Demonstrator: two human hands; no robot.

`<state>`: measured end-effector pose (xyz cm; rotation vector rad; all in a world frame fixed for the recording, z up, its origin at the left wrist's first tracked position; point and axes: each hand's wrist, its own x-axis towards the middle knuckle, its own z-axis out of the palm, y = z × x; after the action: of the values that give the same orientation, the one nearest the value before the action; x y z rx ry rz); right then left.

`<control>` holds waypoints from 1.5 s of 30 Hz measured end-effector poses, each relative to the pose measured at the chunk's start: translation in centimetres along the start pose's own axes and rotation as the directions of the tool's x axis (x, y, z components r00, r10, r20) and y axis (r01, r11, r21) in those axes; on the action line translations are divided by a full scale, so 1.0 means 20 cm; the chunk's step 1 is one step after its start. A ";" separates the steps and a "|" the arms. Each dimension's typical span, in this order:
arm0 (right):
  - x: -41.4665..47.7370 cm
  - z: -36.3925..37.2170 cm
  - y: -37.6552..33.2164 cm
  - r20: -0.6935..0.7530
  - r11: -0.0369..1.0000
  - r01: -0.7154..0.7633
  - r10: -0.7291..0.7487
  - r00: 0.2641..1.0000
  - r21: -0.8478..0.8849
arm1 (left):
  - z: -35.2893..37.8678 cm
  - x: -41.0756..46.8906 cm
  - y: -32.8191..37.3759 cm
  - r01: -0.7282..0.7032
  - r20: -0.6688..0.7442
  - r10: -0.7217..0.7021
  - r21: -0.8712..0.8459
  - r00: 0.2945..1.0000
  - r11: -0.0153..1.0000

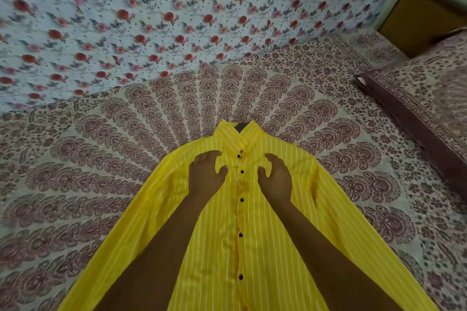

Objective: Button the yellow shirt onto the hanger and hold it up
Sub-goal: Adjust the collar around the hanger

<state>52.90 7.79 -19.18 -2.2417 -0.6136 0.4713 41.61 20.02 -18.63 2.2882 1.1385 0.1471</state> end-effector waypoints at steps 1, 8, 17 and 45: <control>0.06 0.02 0.01 0.006 1.000 0.007 -0.006 1.000 -0.013 | 0.02 0.07 -0.01 0.010 -0.001 -0.010 0.011 1.000 1.000; 0.55 0.19 0.12 0.075 0.965 0.052 -0.034 0.997 -0.258 | 0.24 0.60 -0.11 0.102 -0.005 -0.102 0.170 0.995 0.980; 0.71 0.32 0.24 0.085 0.898 -0.019 0.063 0.994 -0.439 | 0.35 0.78 -0.22 0.133 0.143 -0.163 0.200 0.976 0.971; 0.12 -0.01 -0.09 -0.146 0.969 -0.247 0.244 0.959 -0.004 | 0.20 -0.20 -0.06 -0.030 -0.167 -0.015 -0.264 0.986 0.964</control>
<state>54.43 9.98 -18.07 -2.3607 -0.2669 0.4204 39.67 15.78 -22.09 2.0710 1.1189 0.4750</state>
